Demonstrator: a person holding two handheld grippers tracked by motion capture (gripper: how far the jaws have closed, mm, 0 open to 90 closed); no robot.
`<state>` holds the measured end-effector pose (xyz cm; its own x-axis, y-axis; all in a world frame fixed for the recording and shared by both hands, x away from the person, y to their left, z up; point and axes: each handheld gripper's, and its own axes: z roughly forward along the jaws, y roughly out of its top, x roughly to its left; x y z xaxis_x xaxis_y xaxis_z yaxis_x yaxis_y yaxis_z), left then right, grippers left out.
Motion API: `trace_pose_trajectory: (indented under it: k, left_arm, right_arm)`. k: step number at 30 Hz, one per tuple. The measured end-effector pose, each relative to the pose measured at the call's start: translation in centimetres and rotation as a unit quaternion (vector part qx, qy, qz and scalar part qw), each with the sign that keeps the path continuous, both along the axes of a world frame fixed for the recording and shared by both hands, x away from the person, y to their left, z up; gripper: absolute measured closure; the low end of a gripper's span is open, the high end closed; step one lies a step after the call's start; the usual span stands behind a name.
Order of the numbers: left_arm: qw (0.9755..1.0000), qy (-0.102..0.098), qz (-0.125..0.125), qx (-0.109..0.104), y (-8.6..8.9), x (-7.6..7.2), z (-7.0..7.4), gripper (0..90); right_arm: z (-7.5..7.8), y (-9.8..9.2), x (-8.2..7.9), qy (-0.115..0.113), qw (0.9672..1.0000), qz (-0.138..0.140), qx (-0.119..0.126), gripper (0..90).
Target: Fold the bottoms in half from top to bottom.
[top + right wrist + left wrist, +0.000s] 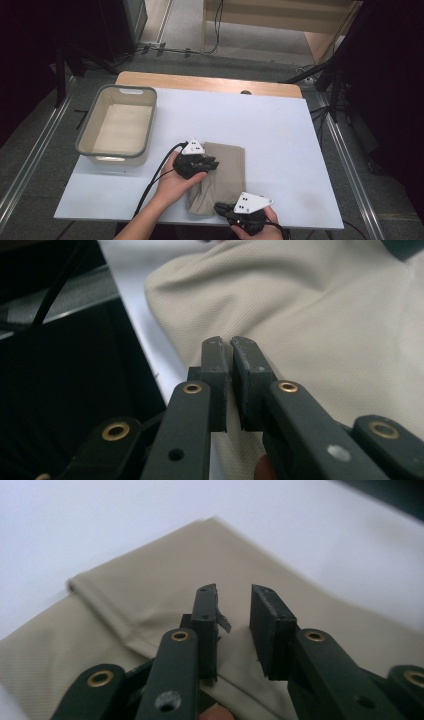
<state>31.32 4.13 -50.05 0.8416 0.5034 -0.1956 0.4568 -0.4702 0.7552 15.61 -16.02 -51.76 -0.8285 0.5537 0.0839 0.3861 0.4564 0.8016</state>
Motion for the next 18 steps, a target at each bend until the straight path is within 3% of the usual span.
trace_pose_trajectory:
  k: [2, 5, 7, 9, 11, 14, 18]
  left_arm:
    - [0.9998, -0.004, 0.013, 0.016, 0.2, 0.7, -0.5, 74.0]
    - [0.9998, 0.001, 0.019, 0.008, 0.6, 1.3, -0.6, 74.9]
    - [0.9998, -0.011, 0.017, 0.006, 0.9, 1.0, -0.1, 72.5]
    - [0.9997, -0.012, 0.015, -0.018, 1.2, 0.5, 0.6, 72.4]
    - [0.9991, -0.015, 0.01, -0.038, 1.5, -0.4, 1.5, 72.7]
    - [0.998, -0.018, -0.012, -0.059, 1.7, -2.6, 2.3, 72.9]
    - [0.9972, -0.023, -0.044, -0.055, 1.6, -6.1, 2.0, 74.1]
  right_arm:
    - [-0.3, 0.0, -0.1, 0.004, 1.0, 0.004, -0.005, 81.8]
    - [-0.3, 0.0, -0.3, 0.007, 0.9999, 0.012, -0.008, 80.6]
    - [0.2, -0.2, -0.4, 0.01, 0.9996, 0.027, 0.009, 76.5]
    - [1.1, -0.8, -0.4, 0.005, 0.999, 0.031, 0.033, 76.3]
    - [1.9, -1.5, 0.0, -0.011, 0.9989, 0.014, 0.044, 76.4]
    - [2.3, -2.3, 1.0, -0.02, 0.9983, -0.034, 0.044, 77.3]
    - [0.9, -1.8, 1.9, -0.017, 0.9982, -0.057, 0.006, 77.3]
